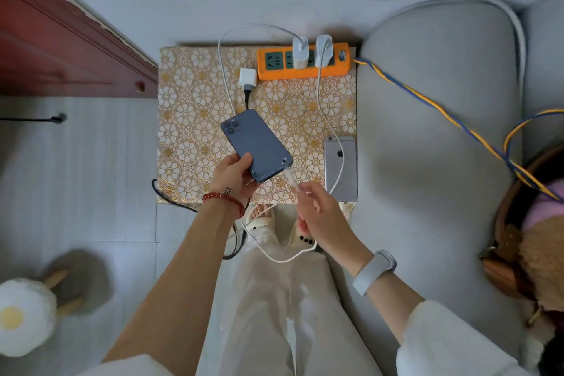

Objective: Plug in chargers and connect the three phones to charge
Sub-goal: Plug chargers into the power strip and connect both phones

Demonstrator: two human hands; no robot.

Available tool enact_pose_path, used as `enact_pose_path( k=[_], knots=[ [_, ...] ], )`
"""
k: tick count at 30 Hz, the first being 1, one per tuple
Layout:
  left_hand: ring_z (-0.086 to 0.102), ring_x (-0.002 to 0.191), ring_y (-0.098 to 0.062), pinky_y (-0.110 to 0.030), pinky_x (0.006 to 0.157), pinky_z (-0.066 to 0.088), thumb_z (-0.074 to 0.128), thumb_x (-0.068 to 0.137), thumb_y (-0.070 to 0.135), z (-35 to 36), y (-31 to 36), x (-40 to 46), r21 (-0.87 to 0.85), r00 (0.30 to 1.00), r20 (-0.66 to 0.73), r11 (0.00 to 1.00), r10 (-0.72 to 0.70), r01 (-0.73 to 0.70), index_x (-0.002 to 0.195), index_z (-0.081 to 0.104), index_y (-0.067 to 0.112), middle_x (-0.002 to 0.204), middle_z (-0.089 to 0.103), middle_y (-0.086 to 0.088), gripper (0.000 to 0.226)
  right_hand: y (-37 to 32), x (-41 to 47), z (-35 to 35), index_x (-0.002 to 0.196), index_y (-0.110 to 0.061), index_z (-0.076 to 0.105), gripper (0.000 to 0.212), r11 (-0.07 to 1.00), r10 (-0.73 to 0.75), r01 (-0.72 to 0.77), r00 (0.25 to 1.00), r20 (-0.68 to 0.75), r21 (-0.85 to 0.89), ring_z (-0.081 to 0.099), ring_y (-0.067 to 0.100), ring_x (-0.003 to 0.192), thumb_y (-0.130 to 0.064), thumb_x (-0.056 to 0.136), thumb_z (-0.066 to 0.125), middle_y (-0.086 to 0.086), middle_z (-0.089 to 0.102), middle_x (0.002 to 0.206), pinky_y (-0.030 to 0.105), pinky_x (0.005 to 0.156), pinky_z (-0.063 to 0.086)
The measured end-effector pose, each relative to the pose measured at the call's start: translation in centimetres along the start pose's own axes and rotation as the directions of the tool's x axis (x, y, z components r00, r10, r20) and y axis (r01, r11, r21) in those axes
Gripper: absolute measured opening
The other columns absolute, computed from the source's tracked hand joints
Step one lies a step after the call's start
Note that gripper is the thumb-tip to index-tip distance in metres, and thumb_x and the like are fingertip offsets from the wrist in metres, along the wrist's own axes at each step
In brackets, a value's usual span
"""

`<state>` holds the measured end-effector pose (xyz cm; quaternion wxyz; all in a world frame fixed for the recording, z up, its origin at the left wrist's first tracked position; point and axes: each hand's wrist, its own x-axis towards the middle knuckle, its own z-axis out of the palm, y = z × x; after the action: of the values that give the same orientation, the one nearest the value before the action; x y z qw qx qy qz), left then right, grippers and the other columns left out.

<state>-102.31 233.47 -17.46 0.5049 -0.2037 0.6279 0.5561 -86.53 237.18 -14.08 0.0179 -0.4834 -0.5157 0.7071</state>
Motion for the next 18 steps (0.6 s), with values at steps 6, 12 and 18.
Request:
enact_pose_path(
  k=[6,12,18],
  knots=[
    [0.063,0.068,-0.017,-0.022,0.051,0.056,0.047,0.090,0.008,0.0,0.5,-0.5,-0.017,1.000,0.007,1.000,0.014,-0.014,0.082,0.052,0.012,0.083,0.063,-0.007,0.011,-1.0,0.3,0.5,0.083,-0.020,0.061,0.018,0.998,-0.055,0.055,0.998,-0.012,-0.015,0.037,0.005,0.033,-0.021,0.093,0.047,-0.012,0.047,0.039,0.017,0.037,0.032],
    [0.063,0.072,-0.018,-0.023,0.052,0.057,0.047,0.090,0.008,0.2,0.8,-0.6,-0.057,1.000,0.024,0.998,0.014,-0.012,0.083,0.053,0.011,0.083,0.064,-0.008,0.010,-1.2,0.7,0.6,0.092,-0.011,0.065,0.027,0.980,-0.092,0.076,0.992,-0.083,-0.184,0.047,-0.004,0.043,-0.026,0.094,0.042,-0.025,0.051,0.043,0.007,0.048,0.034],
    [0.066,0.069,-0.017,-0.025,0.051,0.056,0.047,0.090,0.007,0.5,1.2,-0.8,-0.085,0.999,0.044,0.996,0.024,-0.020,0.083,0.053,0.010,0.084,0.064,-0.009,0.009,-1.1,1.2,0.9,0.085,-0.007,0.063,0.025,0.964,-0.151,0.107,0.974,-0.170,-0.243,0.043,0.008,0.042,-0.025,0.091,0.047,-0.006,0.045,0.052,0.024,0.049,0.034]
  ],
)
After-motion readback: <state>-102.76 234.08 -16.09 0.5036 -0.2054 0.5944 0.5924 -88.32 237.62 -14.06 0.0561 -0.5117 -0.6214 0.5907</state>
